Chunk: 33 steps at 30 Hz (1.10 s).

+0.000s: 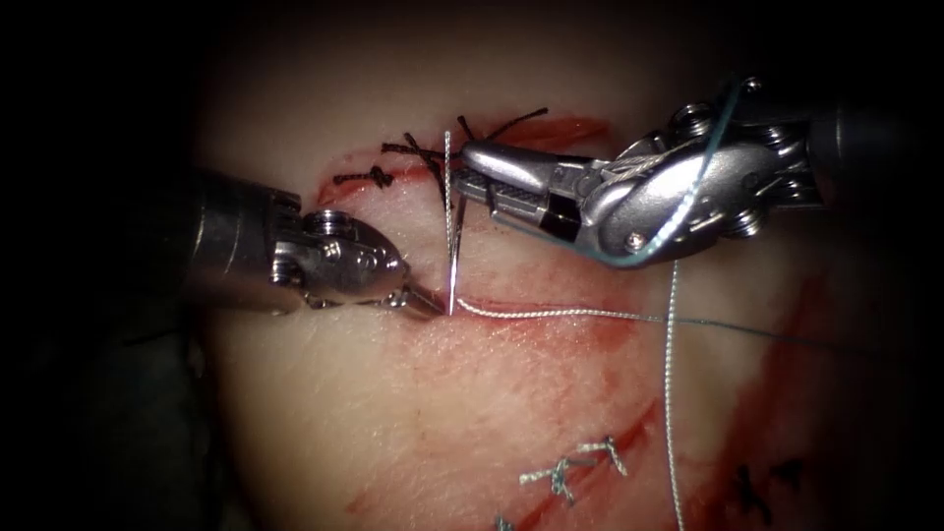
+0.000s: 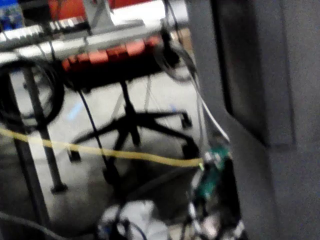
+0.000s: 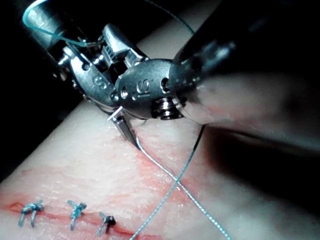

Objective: Wound Closure

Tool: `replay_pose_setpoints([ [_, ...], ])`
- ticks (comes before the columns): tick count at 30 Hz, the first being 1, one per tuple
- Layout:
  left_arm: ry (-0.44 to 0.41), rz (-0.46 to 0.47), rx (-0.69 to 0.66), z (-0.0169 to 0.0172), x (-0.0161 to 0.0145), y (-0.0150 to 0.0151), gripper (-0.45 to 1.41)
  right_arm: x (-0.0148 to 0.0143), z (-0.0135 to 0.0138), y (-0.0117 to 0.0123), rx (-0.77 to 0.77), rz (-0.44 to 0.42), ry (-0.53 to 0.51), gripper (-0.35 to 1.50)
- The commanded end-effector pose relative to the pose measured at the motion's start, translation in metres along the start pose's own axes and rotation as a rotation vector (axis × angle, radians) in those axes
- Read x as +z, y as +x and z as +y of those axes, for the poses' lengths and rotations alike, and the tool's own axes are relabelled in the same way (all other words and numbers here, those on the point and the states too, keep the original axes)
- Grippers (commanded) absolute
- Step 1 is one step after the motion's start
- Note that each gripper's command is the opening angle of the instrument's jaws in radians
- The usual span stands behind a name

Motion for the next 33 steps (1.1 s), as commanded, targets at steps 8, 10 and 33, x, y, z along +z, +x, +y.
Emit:
replay_pose_setpoints([
  [8,-0.167,0.105,-0.182,0.0,0.0005,-0.0006,-0.45,0.0001,-0.0007,-0.0026,-0.032,0.009,0.027,-0.35],
  [10,-0.222,0.146,-0.209,-0.0001,0.0005,-0.0005,-0.45,-0.0001,-0.001,-0.0032,-0.037,0.006,0.041,-0.35],
  [33,-0.518,0.391,-0.353,0.0005,0.0003,0.0009,-0.45,-0.0001,-0.0041,-0.0041,-0.019,-0.035,0.098,-0.35],
])
